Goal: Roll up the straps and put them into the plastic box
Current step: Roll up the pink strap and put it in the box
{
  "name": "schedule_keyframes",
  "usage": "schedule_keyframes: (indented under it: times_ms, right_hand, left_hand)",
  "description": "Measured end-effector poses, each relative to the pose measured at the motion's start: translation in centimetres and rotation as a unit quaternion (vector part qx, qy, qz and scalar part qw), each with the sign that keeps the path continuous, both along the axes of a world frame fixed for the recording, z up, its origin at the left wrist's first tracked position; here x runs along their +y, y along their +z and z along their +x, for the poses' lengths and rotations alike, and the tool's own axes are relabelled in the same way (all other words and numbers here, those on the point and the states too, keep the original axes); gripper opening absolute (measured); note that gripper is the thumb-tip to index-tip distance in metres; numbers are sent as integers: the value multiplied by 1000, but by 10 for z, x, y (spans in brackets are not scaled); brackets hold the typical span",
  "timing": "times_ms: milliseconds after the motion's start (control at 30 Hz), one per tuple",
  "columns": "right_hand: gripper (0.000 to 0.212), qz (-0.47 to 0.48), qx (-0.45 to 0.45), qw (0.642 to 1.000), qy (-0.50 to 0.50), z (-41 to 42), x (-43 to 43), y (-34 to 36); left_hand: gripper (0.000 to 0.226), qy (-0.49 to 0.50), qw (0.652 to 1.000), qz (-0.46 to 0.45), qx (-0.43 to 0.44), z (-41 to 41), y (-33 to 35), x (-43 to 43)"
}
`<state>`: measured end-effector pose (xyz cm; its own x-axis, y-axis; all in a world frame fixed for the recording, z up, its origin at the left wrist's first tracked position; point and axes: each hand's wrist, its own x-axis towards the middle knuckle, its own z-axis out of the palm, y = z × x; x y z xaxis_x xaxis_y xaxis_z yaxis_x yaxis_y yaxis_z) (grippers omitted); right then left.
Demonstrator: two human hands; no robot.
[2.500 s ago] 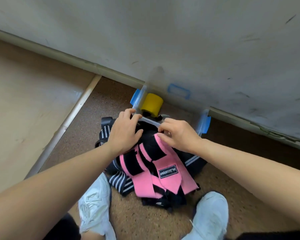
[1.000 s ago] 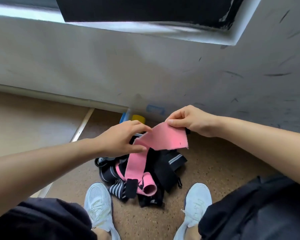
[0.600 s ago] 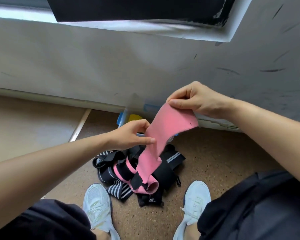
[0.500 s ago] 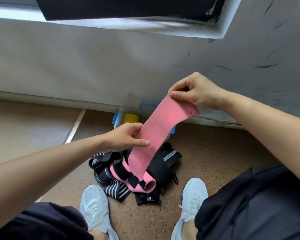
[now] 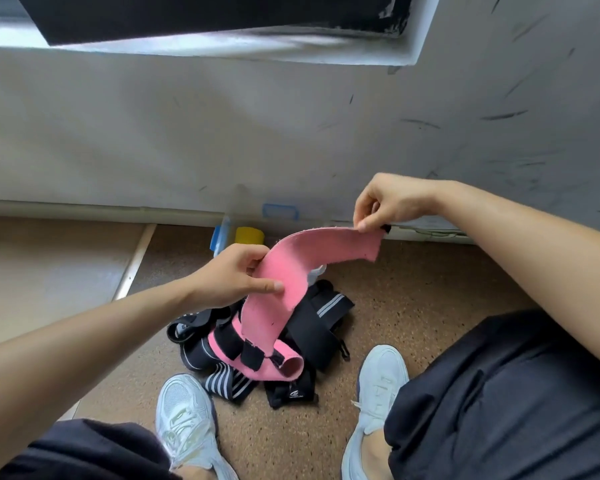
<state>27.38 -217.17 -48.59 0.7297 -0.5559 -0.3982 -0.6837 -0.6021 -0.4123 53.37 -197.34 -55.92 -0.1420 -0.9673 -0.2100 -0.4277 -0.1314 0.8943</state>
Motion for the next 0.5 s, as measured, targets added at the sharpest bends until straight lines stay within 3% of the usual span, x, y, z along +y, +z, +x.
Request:
schedule_keyframes:
  times_ms: [67, 133, 200, 333, 500]
  right_hand:
    - [18, 24, -40, 999, 25, 12, 16, -4]
    - [42, 47, -114, 991, 53, 29, 39, -6]
    - [50, 62, -163, 980, 98, 44, 58, -10]
    - [39, 64, -174, 977, 102, 55, 71, -17]
    - [24, 38, -169, 982, 82, 57, 71, -18]
  left_hand:
    - [42, -28, 999, -21, -21, -4, 5, -4]
    - [22, -63, 997, -31, -40, -8, 12, -8]
    - [22, -89, 994, -37, -46, -10, 17, -10]
    - [19, -107, 992, -35, -56, -7, 25, -9]
    - [30, -73, 995, -30, -57, -2, 24, -6]
